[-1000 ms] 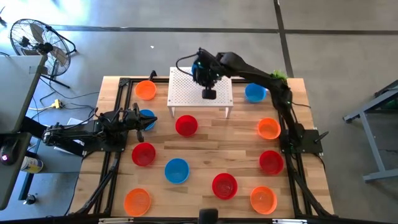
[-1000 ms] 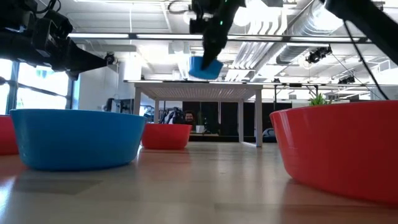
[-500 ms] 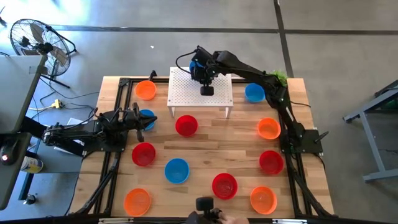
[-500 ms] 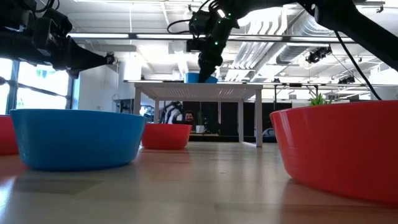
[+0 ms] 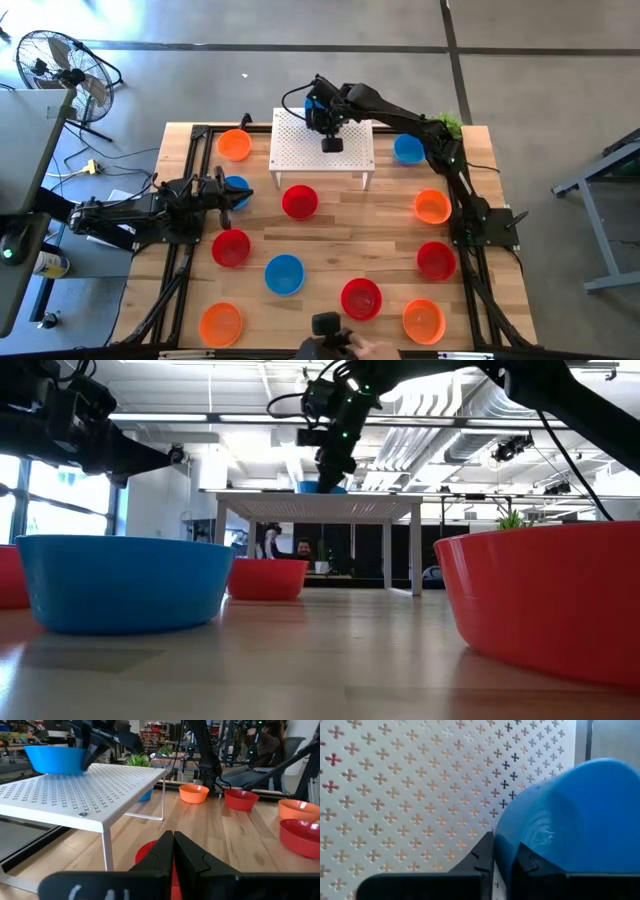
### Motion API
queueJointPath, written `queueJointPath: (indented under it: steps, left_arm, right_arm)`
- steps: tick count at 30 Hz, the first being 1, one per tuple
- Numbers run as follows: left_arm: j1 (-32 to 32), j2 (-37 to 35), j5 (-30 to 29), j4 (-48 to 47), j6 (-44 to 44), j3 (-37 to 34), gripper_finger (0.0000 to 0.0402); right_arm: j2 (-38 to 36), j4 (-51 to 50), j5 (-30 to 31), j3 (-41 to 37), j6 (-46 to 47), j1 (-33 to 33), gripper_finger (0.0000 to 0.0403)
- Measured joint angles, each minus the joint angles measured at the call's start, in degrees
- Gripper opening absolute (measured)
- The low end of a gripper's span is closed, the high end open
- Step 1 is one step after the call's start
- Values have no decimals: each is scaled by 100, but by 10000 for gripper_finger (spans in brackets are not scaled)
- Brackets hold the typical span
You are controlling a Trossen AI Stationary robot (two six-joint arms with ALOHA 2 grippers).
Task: Pick & Place Mini bowls
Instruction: Put the blue bowl on the shelf
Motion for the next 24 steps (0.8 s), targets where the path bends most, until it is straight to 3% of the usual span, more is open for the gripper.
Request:
queueJointPath:
  steps: [8,13,15,20,24]
  left_arm:
    - [1,0,46,-9,0,0,10]
    - [-1,0,46,-16,0,2,10]
    - [-1,0,46,-23,0,4,10]
    - [-1,0,46,-38,15,7,10]
    - [1,0,44,-40,27,7,10]
  right_arm:
    - [0,6,8,0,71,3,73]
    - [-201,-114,28,-2,106,140,81]
    - [-412,-188,-39,3,322,239,73]
    - [-769,-292,-987,15,579,438,25]
    - [-822,-105,-1133,13,586,574,4]
